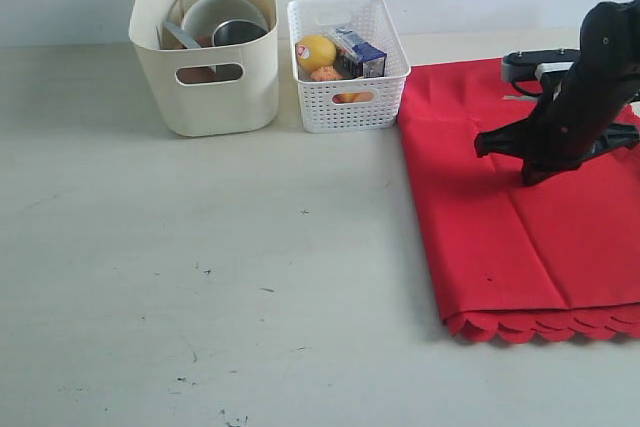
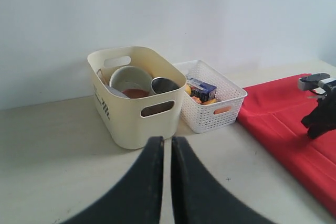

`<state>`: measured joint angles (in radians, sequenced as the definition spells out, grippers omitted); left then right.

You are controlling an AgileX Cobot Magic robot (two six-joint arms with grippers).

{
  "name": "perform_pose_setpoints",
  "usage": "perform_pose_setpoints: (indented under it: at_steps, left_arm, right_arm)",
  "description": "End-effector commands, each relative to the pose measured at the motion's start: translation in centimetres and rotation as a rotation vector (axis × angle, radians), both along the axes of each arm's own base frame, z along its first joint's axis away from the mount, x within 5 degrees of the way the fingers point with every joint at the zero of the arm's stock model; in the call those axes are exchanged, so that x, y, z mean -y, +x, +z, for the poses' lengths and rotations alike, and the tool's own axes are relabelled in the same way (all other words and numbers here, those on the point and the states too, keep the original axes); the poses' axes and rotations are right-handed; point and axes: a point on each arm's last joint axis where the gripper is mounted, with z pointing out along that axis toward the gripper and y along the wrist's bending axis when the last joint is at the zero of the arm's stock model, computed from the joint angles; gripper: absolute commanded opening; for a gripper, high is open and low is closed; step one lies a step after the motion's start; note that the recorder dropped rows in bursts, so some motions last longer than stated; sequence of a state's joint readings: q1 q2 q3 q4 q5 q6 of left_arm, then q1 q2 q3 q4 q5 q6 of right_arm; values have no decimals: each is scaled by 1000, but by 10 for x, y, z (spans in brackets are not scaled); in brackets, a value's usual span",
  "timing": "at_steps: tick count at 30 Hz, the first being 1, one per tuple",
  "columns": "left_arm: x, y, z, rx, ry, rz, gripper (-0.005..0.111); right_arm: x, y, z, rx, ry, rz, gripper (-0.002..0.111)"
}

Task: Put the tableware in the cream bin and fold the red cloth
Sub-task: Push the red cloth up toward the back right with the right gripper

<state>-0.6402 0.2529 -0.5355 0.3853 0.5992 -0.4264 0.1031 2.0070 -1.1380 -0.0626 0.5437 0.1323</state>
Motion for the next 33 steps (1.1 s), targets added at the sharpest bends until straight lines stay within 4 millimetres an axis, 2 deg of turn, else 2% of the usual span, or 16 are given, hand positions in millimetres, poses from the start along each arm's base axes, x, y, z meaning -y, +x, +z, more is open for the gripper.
perform_pose_setpoints:
  at_steps: [1,13,33]
  left_arm:
    - [-1,-1,0,5,-14,0,8]
    - [-1,-1,1,11,-11,1,8]
    - [0,-1,2,19,-15,-2,8]
  right_arm:
    - [-2,9,-7,13,-4,20,0]
    - [-8,63,-26,39,0,17,0]
    - [-14,131,-27,124,5,12,0]
